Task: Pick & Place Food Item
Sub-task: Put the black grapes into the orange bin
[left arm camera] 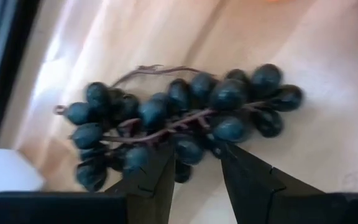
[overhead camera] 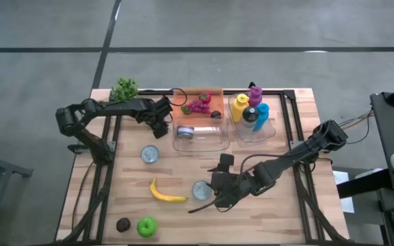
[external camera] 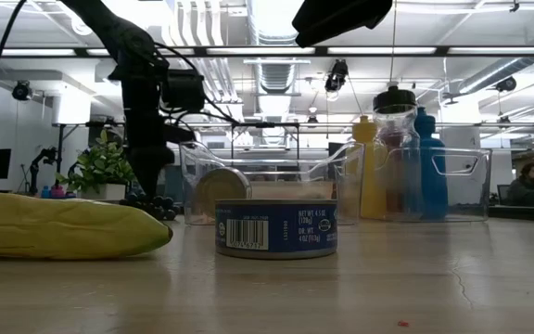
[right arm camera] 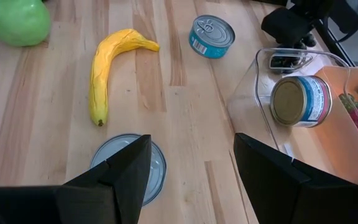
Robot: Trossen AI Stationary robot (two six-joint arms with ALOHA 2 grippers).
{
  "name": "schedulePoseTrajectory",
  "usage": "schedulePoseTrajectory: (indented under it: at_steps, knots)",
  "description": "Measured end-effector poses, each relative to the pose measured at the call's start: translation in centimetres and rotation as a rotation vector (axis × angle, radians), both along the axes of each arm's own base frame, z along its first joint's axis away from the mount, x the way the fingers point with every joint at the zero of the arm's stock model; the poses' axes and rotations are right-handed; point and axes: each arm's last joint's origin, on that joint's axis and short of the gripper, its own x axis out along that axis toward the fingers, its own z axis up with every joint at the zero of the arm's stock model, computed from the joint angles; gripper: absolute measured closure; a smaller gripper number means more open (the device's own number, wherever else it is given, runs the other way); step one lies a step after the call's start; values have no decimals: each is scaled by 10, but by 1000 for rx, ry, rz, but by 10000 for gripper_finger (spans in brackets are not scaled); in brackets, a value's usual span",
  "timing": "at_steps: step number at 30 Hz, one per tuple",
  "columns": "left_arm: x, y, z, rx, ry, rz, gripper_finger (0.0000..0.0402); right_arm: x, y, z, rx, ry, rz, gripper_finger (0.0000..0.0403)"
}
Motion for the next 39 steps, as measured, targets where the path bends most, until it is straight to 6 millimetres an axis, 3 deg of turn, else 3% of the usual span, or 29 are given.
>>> schedulePoseTrajectory:
  at_steps: [27,35,39]
  knots:
    - [-1,1,0,11,31,-67,273,0,0,1,4,-4,-2,179]
    - [-9,-3,-16,7,50,-82,280,0,0,1,2,-5,0,179]
    - [-9,-3,-17,31,57,-85,301,0,0,2,2,-7,1,179]
